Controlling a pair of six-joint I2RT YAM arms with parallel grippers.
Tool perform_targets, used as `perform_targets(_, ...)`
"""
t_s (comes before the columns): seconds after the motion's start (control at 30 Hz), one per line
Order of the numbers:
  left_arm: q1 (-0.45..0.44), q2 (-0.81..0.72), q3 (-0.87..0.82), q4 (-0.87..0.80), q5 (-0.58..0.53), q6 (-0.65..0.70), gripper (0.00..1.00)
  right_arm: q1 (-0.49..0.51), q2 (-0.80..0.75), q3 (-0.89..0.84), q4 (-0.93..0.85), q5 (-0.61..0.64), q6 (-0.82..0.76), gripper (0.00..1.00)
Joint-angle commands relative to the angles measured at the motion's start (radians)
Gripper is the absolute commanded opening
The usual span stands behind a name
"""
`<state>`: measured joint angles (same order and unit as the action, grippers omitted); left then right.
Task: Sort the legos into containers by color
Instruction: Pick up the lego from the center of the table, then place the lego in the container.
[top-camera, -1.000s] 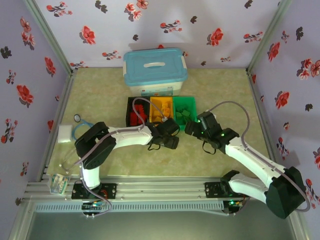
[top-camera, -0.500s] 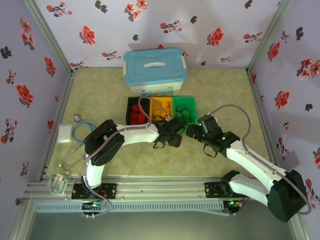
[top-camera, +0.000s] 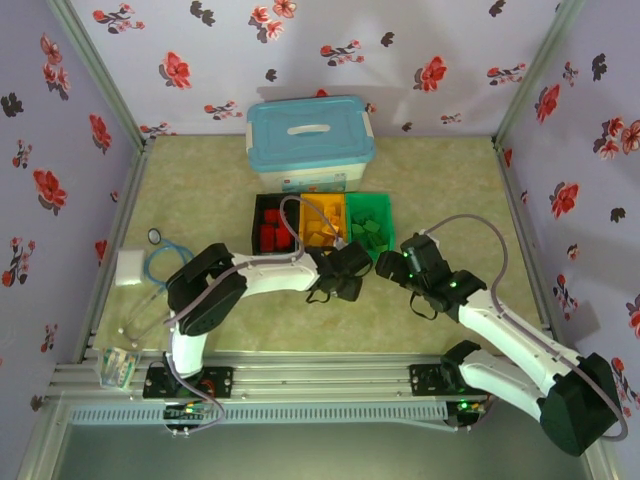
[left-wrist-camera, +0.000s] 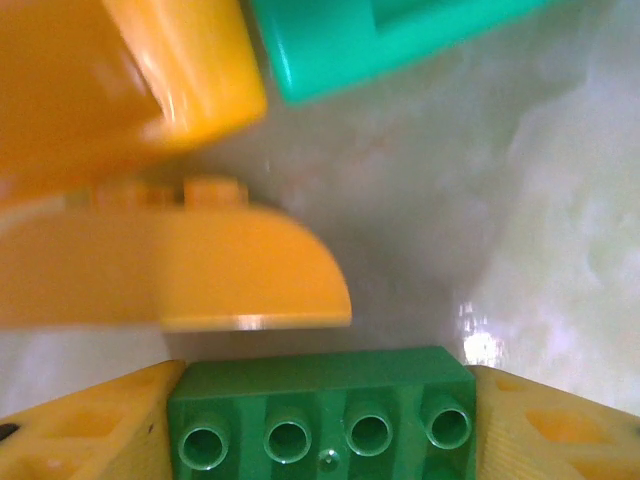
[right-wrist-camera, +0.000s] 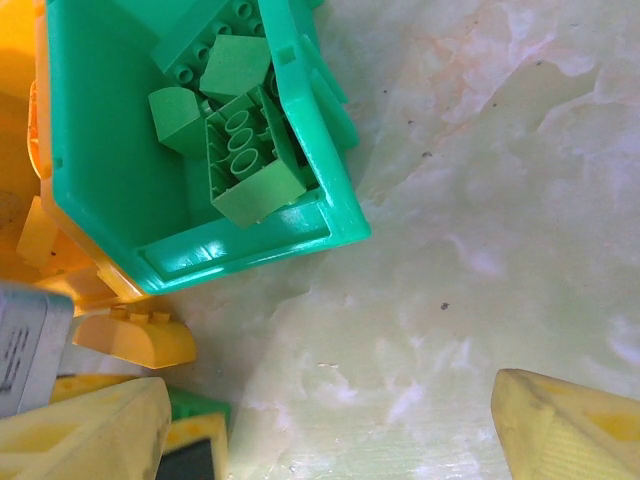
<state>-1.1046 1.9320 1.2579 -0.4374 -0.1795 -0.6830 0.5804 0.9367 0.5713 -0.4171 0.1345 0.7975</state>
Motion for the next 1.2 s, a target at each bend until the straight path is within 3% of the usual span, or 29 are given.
perform_targets(0.0,-0.013,-0.09,-0.025,-0.034,-0.006,-0.022,0.47,0.0,0.002,-0.018,0.003,0.025,0.021,0.83)
perform_targets(0.23,-0.007,-0.181,0.009,-0.042,-0.014,0.032,0.47,-0.002,0.026,0.032,-0.003,0.014,0.025,0.79)
perform_targets(0.37,0.036,-0.173,0.092,-0.044,0.009,0.078,0.46,-0.002,-0.061,0.02,-0.041,0.083,0.066,0.77)
perform_targets(0.6,0.124,-0.066,0.319,-0.056,0.101,0.165,0.46,-0.005,-0.279,0.008,-0.225,0.234,0.11,0.77)
perform_targets(0.77,0.172,0.054,0.486,-0.075,0.175,0.201,0.46,-0.008,-0.39,0.002,-0.307,0.265,0.114,0.76)
perform_targets(0.8,0.18,0.075,0.514,-0.076,0.185,0.207,0.48,-0.008,-0.399,0.002,-0.314,0.262,0.114,0.76)
perform_targets(0.9,0.201,0.102,0.578,-0.1,0.202,0.214,0.74,-0.008,-0.393,0.002,-0.317,0.234,0.106,0.76)
perform_targets(0.93,0.201,0.092,0.582,-0.103,0.201,0.22,0.78,-0.008,-0.386,0.004,-0.316,0.224,0.102,0.77)
perform_targets(1.17,0.201,-0.095,0.367,0.012,0.189,0.234,0.82,-0.008,-0.28,0.02,-0.247,0.16,0.066,0.77)
